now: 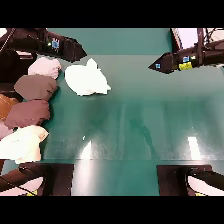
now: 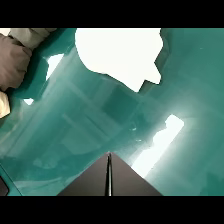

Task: Fold the shirts.

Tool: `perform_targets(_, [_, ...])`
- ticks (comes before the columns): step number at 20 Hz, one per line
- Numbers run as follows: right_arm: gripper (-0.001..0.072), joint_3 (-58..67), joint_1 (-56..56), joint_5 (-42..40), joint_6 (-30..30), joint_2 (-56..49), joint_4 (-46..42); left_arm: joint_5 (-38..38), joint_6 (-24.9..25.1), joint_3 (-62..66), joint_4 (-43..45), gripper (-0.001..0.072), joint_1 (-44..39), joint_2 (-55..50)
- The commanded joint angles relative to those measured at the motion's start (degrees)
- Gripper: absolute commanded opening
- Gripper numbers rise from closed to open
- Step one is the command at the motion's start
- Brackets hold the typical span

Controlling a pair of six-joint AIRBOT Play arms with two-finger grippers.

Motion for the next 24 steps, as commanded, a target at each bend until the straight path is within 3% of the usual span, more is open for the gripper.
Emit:
perform_targets(1, [0.0014, -0.02, 0.02, 0.11, 0.02, -0.02, 0.13, 0.04, 0.02, -0.11, 0.02, 0.0025, -0.02, 0.00])
perform_targets(13, [0.0015, -0.02, 0.02, -0.04, 0.02, -0.24, 0.02, 0.15, -0.48, -0.11, -0.68, 0.0025, -0.02, 0.00])
perform_targets(15, [0.0014, -0.02, 0.02, -1.33, 0.02, -0.22, 0.50, 3.85, 0.31, -0.13, -0.79, 0.0026, -0.02, -0.09])
perform_targets(16, [0.0015, -0.02, 0.02, -1.86, 0.02, -0.17, 0.57, 6.34, 2.03, -0.13, 0.42, 0.0138, -0.02, -0.31])
perform_targets(17, [0.0015, -0.02, 0.02, -2.05, 0.02, -0.17, 0.55, 8.37, 1.64, -0.13, 2.82, 0.0432, -0.02, -0.79])
perform_targets(18, [0.0014, -0.02, 0.02, -2.10, 0.00, -0.17, 0.52, 9.75, -0.87, -0.28, 6.19, 0.0556, 0.17, -1.73])
perform_targets(21, [0.0014, -0.02, 0.02, -2.08, 0.02, -0.17, 0.50, 9.86, -7.82, -1.01, 16.00, 0.0557, 1.11, -7.56])
perform_targets(24, [0.0014, -0.02, 0.02, -2.10, 0.00, -0.17, 0.42, 8.26, -10.32, -1.79, 17.27, 0.0558, 2.82, -16.72])
